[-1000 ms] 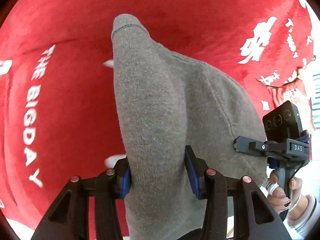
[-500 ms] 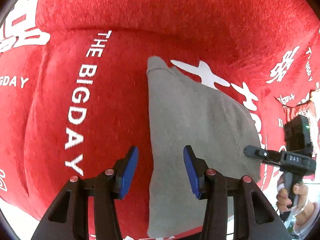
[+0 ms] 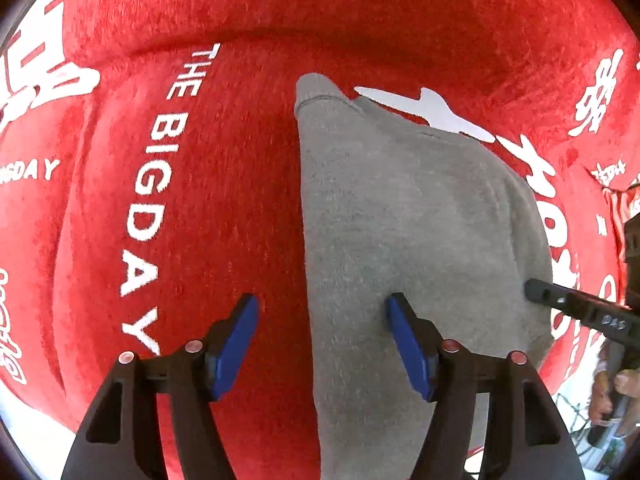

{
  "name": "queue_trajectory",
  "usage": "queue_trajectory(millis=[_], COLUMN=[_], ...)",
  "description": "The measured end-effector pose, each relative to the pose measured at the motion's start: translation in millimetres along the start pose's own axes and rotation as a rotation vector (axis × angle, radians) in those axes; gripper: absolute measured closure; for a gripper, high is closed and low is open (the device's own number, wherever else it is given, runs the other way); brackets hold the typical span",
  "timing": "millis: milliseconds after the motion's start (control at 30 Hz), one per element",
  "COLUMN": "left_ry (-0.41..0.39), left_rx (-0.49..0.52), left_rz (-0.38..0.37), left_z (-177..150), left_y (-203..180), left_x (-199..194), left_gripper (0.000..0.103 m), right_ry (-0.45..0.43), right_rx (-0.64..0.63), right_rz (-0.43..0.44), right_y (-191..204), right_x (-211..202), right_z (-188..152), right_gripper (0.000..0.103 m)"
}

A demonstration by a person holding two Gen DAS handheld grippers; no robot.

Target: Fold small clothes

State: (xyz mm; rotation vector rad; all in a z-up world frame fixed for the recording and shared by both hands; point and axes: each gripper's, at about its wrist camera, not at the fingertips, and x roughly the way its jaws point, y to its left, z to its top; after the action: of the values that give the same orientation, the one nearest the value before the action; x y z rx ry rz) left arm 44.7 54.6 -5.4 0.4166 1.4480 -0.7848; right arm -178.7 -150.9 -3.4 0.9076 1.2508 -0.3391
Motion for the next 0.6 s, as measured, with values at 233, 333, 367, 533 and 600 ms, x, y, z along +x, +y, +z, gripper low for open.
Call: queue_trajectory(millis=[233,333,367,533,600], left_ry=[0.018,0.021,0.021,0.036,0.047], left_rx=[-0.032,-0.014,-0.006,0.007,0.009], left_rz=[0.015,0.027,0.034,0.037,0.041], left_z=[-5.6,-12.9,-16.2,-31.7,-37.6], left_y=[-2.1,-3.8,-5.0,-8.3,-9.4], left_x=[-6.8,-12.3,-14.6,-19.2,-16.9], left_gripper=[0.035,0.035,0.035,0.035,0.035], right_ry=[-0.022,-0.037,-0.04,0.024,0.056], right_rx=[0.079,0.113,0.104,0.006,-0.007], right_rz=[0.007,0.075,0.085,0.093,0.063], right_y=[-4.1,4.2,10.8,45.5,47.0], right_x=[-26.5,-36.8,-37.0,-19.7,-7.0], right_z=[-18.1,-34.5,-37.9,-53.8,-57.7], right_gripper=[0.075,0.078,0.078,0.079,0.079])
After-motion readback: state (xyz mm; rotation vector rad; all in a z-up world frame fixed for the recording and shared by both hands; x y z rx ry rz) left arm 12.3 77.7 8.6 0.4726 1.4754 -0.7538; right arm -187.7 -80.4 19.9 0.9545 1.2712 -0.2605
